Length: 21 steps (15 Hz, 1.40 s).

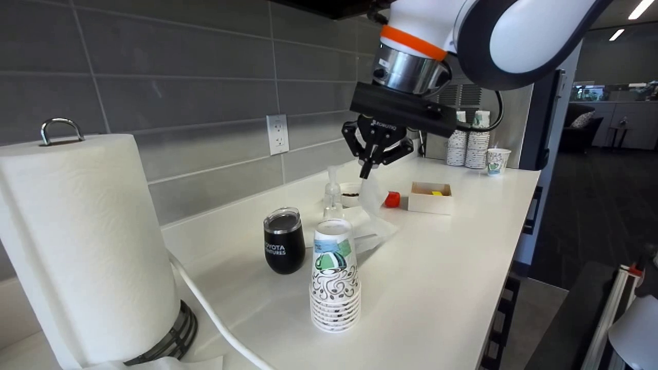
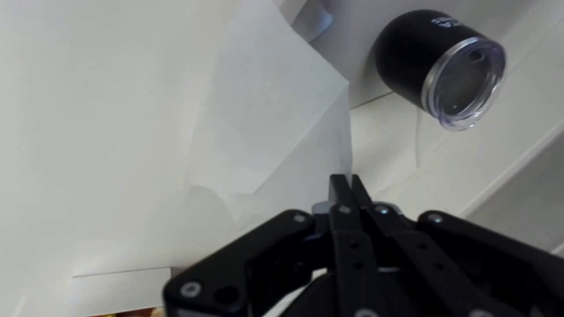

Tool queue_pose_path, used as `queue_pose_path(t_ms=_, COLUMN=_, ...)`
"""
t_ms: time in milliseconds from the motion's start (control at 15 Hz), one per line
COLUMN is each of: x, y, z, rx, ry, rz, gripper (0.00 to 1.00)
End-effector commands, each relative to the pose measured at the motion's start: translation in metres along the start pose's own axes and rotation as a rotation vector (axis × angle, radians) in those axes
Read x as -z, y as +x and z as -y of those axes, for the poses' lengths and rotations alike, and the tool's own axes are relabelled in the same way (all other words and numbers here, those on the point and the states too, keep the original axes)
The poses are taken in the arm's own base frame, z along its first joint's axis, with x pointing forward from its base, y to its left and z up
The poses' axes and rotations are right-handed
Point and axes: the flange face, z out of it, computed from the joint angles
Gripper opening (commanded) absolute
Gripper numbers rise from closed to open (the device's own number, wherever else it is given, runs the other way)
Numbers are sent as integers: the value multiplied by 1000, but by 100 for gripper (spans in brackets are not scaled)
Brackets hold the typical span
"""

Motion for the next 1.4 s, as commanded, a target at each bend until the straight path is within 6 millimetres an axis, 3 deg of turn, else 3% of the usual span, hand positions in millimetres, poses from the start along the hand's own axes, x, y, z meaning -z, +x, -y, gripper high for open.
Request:
queue_pose_path(t_ms=0, x=-5, y=-3, z=9, rx=19, ry=91, rz=29, gripper=0)
queue_pose_path(t_ms=667, x=0, y=4, z=21, rx=54, ry=262, rz=-46, gripper=0)
queue_pose_path(t_ms=1333, x=-5, y=14, z=6, rx=20, ry=125, rz=-107, gripper=0)
